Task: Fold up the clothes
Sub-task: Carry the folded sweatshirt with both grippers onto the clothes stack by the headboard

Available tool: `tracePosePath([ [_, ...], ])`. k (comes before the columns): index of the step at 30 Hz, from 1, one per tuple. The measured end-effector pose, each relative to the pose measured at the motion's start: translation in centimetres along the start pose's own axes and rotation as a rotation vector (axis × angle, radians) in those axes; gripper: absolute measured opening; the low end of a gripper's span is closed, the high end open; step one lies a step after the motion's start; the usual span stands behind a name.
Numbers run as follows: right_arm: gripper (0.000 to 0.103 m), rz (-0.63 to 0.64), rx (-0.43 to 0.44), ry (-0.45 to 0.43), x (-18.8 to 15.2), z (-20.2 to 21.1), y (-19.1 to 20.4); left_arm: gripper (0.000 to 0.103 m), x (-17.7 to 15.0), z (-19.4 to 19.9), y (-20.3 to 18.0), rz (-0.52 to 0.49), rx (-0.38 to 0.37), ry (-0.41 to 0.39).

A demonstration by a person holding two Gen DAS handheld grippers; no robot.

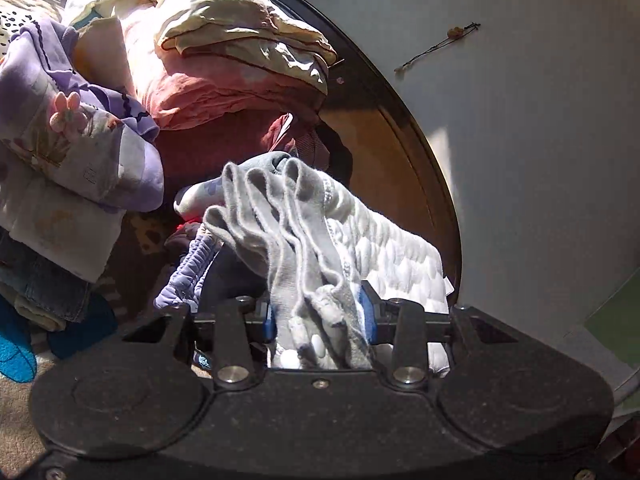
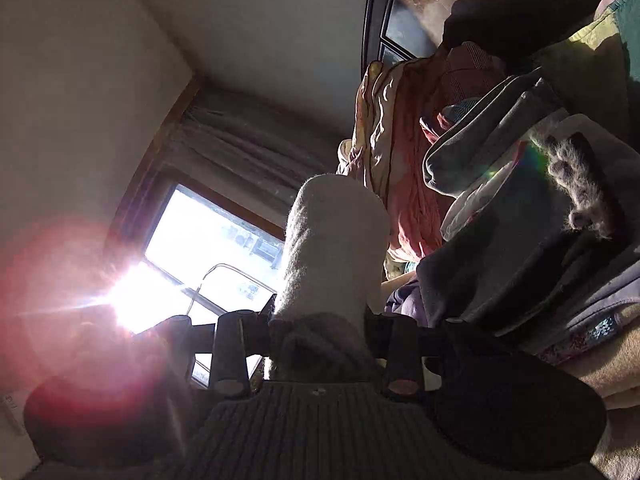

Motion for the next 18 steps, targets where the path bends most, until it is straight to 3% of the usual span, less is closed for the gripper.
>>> tracePosePath([
  [4, 0.037, -0.07, -0.044, -0.092, 6.2, -0.4, -2.8, 0.036, 1.5, -6.3, -0.3, 0.101, -0.026, 0.045],
  [5, 0.037, -0.1, -0.073, -0.101, 7.1, -0.7, -4.4, 0.037, 1.5, -8.0, 1.0, 0.123, 0.005, 0.058],
  [8, 0.037, -0.192, -0.221, -0.079, 7.6, -1.8, -11.9, 0.042, -0.3, -12.6, 6.6, 0.149, 0.235, 0.128],
  [9, 0.035, -0.203, -0.258, -0.065, 7.2, -2.2, -14.0, 0.045, -0.9, -13.6, 8.2, 0.167, 0.28, 0.143],
  [11, 0.033, -0.215, -0.321, -0.035, 6.5, -3.0, -17.6, 0.046, -0.8, -13.7, 8.7, 0.184, 0.266, 0.116],
  [14, 0.038, -0.098, -0.348, -0.002, 6.8, -3.9, -16.1, 0.05, -0.5, -13.2, 8.2, 0.155, 0.244, 0.118],
  [16, 0.043, -0.079, -0.356, -0.021, 7.3, -3.8, -15.5, 0.062, -0.3, -12.2, 7.5, 0.142, 0.208, 0.126],
  [18, 0.063, -0.047, -0.344, -0.061, 7.9, -2.8, -14.1, 0.083, -0.3, -10.5, 6.8, 0.071, 0.229, 0.121],
])
Point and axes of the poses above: each gripper's, at about its wrist camera, not at the fingertips, and z roughly against the way its jaws point, y to its left, x to its top, the point moved 8 cm from there along -z, roughly the way its jaws point, and after that the axes turned 8 degrees about x, right-handed, at the moved point
